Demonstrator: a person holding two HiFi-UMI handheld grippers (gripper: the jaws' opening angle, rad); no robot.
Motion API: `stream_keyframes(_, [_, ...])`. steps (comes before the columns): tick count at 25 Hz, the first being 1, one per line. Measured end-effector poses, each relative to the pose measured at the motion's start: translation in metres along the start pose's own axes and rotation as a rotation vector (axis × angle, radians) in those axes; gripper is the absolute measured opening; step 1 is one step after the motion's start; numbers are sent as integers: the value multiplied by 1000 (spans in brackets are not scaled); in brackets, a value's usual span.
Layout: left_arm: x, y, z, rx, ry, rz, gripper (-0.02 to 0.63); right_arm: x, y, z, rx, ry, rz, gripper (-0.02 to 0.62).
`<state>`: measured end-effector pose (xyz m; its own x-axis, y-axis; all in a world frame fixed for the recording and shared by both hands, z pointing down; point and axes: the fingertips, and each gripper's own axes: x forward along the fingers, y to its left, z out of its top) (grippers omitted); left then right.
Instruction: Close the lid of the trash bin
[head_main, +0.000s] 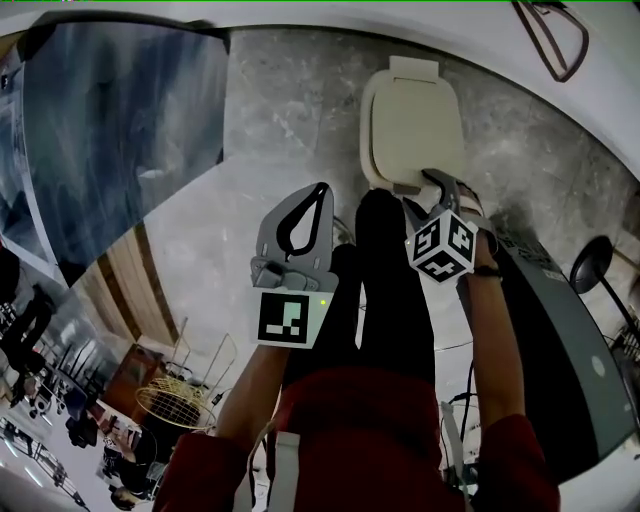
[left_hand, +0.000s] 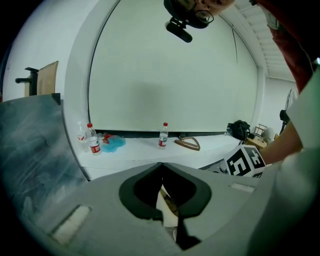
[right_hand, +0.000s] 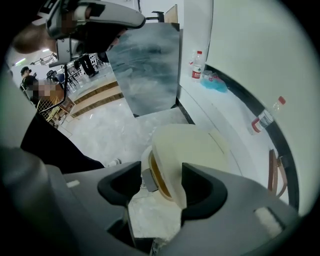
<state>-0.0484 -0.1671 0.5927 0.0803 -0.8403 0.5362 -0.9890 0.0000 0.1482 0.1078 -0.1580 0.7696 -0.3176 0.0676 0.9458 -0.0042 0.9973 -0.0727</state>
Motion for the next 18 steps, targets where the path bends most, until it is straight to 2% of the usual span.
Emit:
stream_keyframes(8, [21,-9,-53,22,71,-43,-2,43,18,-25,-1,24,37,255])
stream_keyframes(12, [30,-5,-85,6,135,-25,-3,58,27,-37,0,46,68,256])
stream_keyframes(15, [37,1,-101,-25,151,-12,-2,71,32,-43,-13,52,83,261])
stream_keyframes(18, [38,1,-111,-14,161,-18,-3,82,34,-48,-33,62,97,262])
